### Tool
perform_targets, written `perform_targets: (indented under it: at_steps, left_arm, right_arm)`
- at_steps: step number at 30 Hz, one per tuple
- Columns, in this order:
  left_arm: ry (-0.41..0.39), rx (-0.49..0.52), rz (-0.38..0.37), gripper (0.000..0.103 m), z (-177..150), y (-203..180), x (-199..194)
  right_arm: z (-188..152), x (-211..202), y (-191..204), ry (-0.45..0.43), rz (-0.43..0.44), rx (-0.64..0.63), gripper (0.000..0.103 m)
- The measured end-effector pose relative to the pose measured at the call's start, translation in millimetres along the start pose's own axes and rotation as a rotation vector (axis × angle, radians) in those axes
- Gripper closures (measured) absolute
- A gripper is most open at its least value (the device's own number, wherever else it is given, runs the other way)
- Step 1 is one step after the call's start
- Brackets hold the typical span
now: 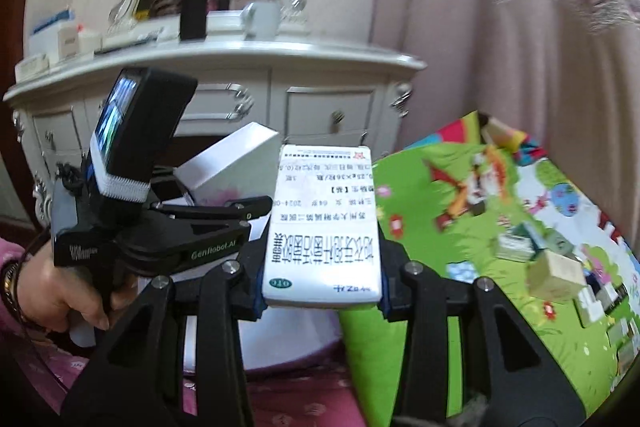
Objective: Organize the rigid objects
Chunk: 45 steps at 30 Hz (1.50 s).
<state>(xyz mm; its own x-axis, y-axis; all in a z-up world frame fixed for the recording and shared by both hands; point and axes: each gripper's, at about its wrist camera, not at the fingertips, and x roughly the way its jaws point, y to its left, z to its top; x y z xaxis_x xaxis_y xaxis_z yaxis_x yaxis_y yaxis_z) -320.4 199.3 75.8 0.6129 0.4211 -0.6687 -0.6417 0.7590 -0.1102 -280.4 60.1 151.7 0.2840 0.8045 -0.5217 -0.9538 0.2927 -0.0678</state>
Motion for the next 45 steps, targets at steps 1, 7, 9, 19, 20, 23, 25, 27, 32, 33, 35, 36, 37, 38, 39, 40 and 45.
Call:
perform_targets:
  at_steps: [1, 7, 9, 19, 20, 23, 25, 27, 32, 33, 35, 36, 37, 38, 39, 40, 45]
  left_arm:
    - [0.022, -0.015, 0.013, 0.067, -1, 8, 5]
    - [0.169, -0.005, 0.082, 0.067, -15, 37, 35]
    - [0.213, -0.016, 0.099, 0.067, -20, 49, 44]
    - [0.367, -0.068, 0.186, 0.067, -47, 112, 43]
    - [0.389, -0.085, 0.175, 0.066, -50, 116, 43]
    - [0.429, -0.078, 0.184, 0.043, -49, 113, 42]
    - [0.461, -0.082, 0.178, 0.020, -42, 103, 42]
    - [0.445, -0.103, 0.177, 0.017, -33, 92, 37]
    - [0.331, -0.112, 0.049, 0.017, -7, 36, 21]
    - [0.322, -0.070, 0.038, 0.017, -4, 19, 22]
    - [0.316, 0.035, 0.002, 0.017, -2, -24, 28]
    - [0.320, 0.083, -0.032, 0.017, -3, -45, 33]
    - [0.327, 0.135, -0.079, 0.017, -4, -70, 37]
    - [0.330, 0.179, -0.123, 0.017, -4, -92, 41]
    - [0.325, 0.224, -0.170, 0.017, -5, -115, 44]
    - [0.317, 0.272, -0.219, 0.017, -7, -141, 46]
    - [0.309, 0.427, -0.345, 0.017, -20, -242, 71]
  right_arm:
    - [2, 6, 1, 0.017, 0.010, -0.005, 0.059]
    - [-5, 60, 17, 0.236, 0.107, -0.007, 0.059]
    - [-8, 75, 23, 0.285, 0.132, -0.007, 0.059]
    - [-19, 114, 57, 0.409, 0.282, -0.034, 0.058]
    - [-20, 114, 59, 0.411, 0.288, -0.033, 0.058]
    - [-23, 117, 56, 0.437, 0.279, -0.013, 0.031]
    - [-25, 113, 47, 0.430, 0.271, 0.012, 0.022]
    - [-22, 105, 36, 0.419, 0.262, 0.051, 0.022]
    - [-28, 70, -19, 0.325, 0.221, 0.160, 0.022]
    - [-34, 56, -42, 0.302, 0.160, 0.197, 0.022]
    - [-45, 37, -73, 0.278, 0.060, 0.251, 0.022]
    - [-55, 25, -94, 0.266, 0.000, 0.289, 0.021]
    - [-66, 13, -118, 0.263, -0.069, 0.343, 0.020]
    - [-77, 4, -137, 0.268, -0.112, 0.388, 0.019]
    - [-96, -10, -164, 0.286, -0.158, 0.464, 0.019]
    - [-112, -19, -183, 0.296, -0.190, 0.519, 0.019]
    - [-188, -77, -272, 0.318, -0.424, 0.782, 0.019]
